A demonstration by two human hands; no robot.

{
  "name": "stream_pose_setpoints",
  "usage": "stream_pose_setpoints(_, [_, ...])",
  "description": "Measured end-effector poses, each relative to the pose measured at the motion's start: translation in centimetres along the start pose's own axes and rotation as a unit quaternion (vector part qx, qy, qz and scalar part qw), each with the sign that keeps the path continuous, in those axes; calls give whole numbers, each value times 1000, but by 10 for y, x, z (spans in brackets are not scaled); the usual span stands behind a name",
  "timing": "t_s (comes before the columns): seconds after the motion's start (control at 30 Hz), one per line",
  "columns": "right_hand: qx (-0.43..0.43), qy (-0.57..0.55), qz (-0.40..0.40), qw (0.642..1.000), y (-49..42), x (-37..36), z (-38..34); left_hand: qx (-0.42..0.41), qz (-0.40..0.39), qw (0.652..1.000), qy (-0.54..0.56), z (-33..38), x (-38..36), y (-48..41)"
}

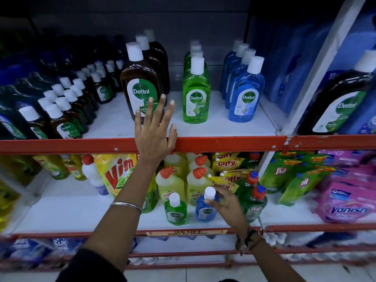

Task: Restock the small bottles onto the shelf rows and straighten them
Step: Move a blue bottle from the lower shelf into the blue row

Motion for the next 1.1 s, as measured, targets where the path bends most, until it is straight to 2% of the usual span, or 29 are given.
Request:
stream_pose_setpoints(0.3, [120,-70,88,986,-13,70,-119,13,-12,1000,11,0,0,-2])
stream_pose_setpoints(0.47, [214,-140,130,958,-19,113,-199,13,-11,1000,24,0,0,-3])
stream_pose_setpoints(0.7, [273,-210,211,915,-47,176,-284,17,-17,999,33,-1,1,-4])
stream_pose_setpoints(0.9, [277,-169,276,905,-82,204,-298,11,-4,999,33,0,2,-2])
stream_pose_setpoints(1.1, [229,-91,294,924,-117,199,-266,10,9,1000,27,0,3,-1])
Point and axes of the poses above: each hand's wrist, its own y-axis away from the middle knuckle, its own x-axis out of the back of the hand, z = x × y, the point moved 9 cm from there along -y, towards the middle knuckle, and after that the axes turned 10 degrees about z, right-handed, at the moved point
